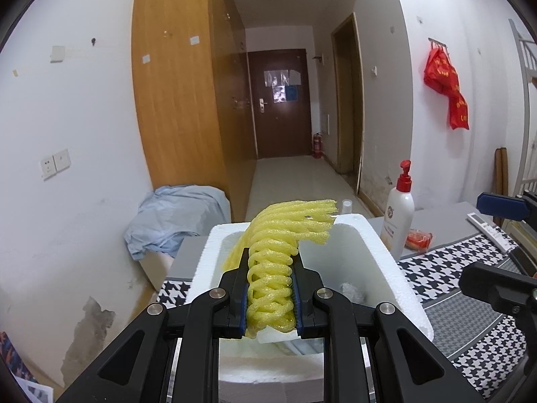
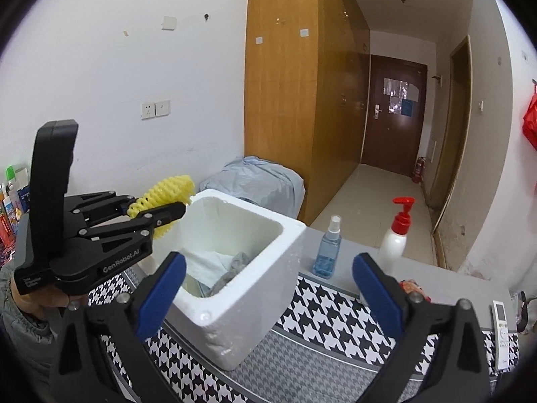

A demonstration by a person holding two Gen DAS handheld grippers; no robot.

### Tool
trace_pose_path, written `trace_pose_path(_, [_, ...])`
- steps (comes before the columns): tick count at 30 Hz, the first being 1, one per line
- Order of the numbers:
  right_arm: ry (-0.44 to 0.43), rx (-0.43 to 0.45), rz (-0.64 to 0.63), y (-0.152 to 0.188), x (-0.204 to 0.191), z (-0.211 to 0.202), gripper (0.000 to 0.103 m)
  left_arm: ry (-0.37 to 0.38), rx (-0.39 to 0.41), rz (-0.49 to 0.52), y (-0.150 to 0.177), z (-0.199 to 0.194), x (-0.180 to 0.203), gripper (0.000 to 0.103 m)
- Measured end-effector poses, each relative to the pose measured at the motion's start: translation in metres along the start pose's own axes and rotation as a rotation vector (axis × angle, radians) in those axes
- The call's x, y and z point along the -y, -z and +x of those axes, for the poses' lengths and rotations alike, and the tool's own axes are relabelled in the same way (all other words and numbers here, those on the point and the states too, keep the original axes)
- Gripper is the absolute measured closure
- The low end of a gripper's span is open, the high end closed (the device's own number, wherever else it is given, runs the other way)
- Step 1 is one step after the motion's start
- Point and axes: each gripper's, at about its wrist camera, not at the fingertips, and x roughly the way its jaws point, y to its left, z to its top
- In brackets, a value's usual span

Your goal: Organize soft objects

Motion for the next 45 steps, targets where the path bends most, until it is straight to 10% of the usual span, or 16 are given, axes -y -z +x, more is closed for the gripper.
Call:
trace_pose_path(14, [0.041, 0.012, 0.041, 0.008, 0.018, -0.012, 0.001, 0.022, -0.020, 0.013, -0.002, 0.009, 0.009, 0.081])
trace_pose_path(16, [0.039, 0.015, 0.045, 0.010, 0.019, -0.013, 0.001, 0.021, -0.022, 0.009, -0.002, 0.009, 0.009, 0.075])
trace_pose_path(21, [0.044, 0.027, 0.050, 0.012, 0.021, -0.019, 0.001, -0.001, 0.004, 0.016, -0.003, 0.005, 0.012, 0.016])
trace_pose_path(24, [0.054, 0.034, 0.057, 0.013, 0.024, -0.022, 0.001, -0.003, 0.026, 0.013, -0.002, -0.001, 0.012, 0.003])
trace_pose_path(45, [0.083, 0.060, 0.069, 0.022, 0.022, -0.053, 0.001, -0.019, 0.100, -0.023, 0.004, -0.051, 0.009, 0.001])
